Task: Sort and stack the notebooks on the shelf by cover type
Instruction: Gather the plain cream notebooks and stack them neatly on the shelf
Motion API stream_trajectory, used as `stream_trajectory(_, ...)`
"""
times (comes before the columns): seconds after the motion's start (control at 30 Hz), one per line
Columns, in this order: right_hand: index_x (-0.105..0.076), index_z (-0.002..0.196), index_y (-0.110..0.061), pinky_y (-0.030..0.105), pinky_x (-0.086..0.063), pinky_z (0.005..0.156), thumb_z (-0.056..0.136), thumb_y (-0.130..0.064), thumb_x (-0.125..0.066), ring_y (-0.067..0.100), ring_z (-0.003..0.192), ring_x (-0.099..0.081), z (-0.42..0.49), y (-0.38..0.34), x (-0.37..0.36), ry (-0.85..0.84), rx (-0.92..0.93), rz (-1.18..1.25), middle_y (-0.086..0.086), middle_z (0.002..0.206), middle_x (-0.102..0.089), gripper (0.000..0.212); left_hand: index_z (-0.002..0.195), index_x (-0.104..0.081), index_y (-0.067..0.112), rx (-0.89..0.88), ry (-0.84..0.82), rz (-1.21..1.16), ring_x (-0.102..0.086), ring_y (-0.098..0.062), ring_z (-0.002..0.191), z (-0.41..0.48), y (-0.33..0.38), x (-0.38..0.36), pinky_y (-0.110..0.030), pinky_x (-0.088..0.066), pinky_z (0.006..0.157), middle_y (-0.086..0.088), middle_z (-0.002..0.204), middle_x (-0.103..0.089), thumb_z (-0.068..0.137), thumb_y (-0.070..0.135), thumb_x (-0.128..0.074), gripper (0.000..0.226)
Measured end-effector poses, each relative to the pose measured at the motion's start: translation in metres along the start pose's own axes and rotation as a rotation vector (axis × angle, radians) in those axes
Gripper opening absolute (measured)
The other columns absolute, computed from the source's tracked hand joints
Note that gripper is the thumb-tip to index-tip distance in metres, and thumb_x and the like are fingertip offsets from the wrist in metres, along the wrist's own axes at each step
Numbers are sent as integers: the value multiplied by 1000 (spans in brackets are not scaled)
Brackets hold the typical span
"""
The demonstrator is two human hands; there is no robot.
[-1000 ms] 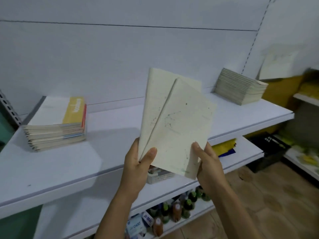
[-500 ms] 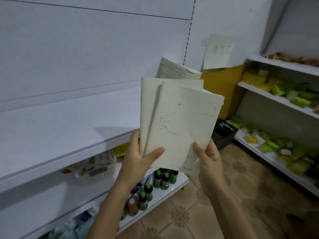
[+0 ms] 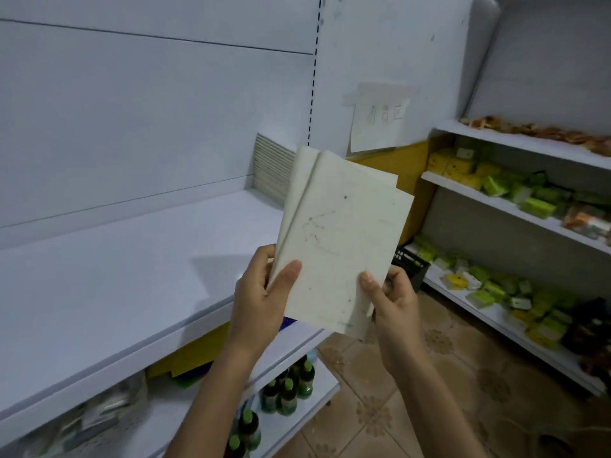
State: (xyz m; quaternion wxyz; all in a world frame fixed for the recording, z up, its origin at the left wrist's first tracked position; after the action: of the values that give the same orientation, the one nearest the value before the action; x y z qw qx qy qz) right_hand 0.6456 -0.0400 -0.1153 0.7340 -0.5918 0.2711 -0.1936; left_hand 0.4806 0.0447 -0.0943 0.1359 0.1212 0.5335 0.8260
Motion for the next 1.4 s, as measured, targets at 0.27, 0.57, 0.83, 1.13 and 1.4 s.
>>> stream_trajectory(0.27,-61,105,-31,30,-58,62,90,-31,-62,14,80,-70,131,-11,-6,65,58,-63,-9,94,-72,15,107,-35,56,52,53,-78,-69,-3,77,118,-24,-40,-19,-53,54,11,86,-71,88,41,-56,32)
stream_trajectory(0.57,-65,96,-46,13,-49,49,94,-29,-57,0,78,-66,224,0,-16,-5,58,-37,-22,90,-69,19,111,-39,68,16,27,-47,-59,3,106,185,-50,-59,-12,-51,71,24,114,-62,75,60,-60,42)
stream_trajectory(0.83,-68,94,-39,14,-48,48,92,-25,-56,-1,78,-66,336,-9,-32,-239,73,-95,-19,92,-71,18,128,-44,45,-53,374,137,-28,1,137,262,-56,-75,-38,-35,111,21,145,-34,73,66,-52,60)
stream_trajectory(1.13,-68,102,-18,18,-48,56,94,-19,-55,4,70,-66,439,16,-65,-669,-100,-344,-4,84,-73,15,142,-34,34,61,539,246,-35,-1,134,301,-90,-89,-21,-33,106,19,145,-39,79,62,-58,73)
stream_trajectory(1.4,-49,121,-40,14,-53,60,98,-19,-51,-2,83,-68,478,44,-82,-897,-337,-141,-28,93,-69,32,141,-26,32,-87,479,569,-22,2,140,307,-110,-98,-14,-23,111,19,150,-26,76,72,-50,80)
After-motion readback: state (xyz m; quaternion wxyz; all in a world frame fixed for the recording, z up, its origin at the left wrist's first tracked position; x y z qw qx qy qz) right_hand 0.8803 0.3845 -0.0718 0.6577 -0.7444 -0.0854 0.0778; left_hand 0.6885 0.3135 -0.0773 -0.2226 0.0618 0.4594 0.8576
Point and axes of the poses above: each hand's wrist, its own z-axis towards the middle knuckle, its own x-axis out of the back of the hand, y = z × x, the point moved 2 cm from there along z, towards the middle knuckle
